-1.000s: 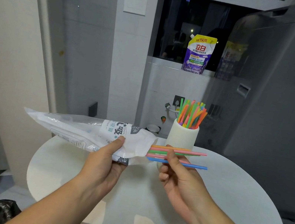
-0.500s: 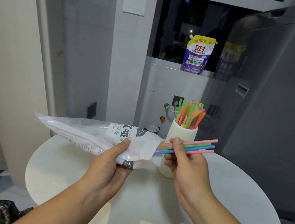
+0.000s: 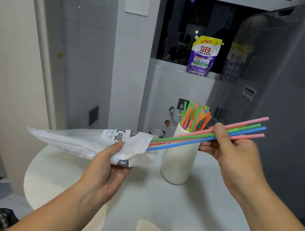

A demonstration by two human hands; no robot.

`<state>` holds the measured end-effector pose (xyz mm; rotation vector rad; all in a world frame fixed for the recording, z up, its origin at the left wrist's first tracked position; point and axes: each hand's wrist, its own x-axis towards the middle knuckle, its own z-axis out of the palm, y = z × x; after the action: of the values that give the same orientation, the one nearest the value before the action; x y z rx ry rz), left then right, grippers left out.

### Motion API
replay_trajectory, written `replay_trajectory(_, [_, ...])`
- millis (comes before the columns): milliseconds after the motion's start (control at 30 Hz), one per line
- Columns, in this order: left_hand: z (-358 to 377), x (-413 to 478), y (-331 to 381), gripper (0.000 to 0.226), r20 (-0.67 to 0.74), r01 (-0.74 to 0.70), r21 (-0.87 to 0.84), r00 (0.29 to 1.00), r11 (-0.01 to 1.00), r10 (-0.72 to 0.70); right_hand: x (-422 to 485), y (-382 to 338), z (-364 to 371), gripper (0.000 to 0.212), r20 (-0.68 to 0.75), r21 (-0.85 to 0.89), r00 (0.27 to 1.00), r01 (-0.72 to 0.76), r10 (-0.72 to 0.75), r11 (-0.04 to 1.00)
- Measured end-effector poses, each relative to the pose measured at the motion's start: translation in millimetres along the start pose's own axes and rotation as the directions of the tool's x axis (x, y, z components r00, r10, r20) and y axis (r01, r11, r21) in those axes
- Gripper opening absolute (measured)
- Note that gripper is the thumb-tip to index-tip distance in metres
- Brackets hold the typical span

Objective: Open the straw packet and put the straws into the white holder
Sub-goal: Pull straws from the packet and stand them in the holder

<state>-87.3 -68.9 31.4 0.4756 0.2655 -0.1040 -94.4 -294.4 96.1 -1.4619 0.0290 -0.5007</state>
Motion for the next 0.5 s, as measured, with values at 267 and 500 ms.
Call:
replay_trajectory(267, [-3,5,4,0.02,-0.018,-0.033,0.003,0.999,0.999,0.033,11,-40,-30,0.023,-0.122,-0.073,0.975,0.175,-0.183,0.982])
replay_trajectory(500, [-1,6,-1,0.017,-0.012,-0.007,0.018,1.0,1.0,0.008,14,-54,-45,0.02,-0.234,-0.209,0.924,0.257,-0.303,0.944])
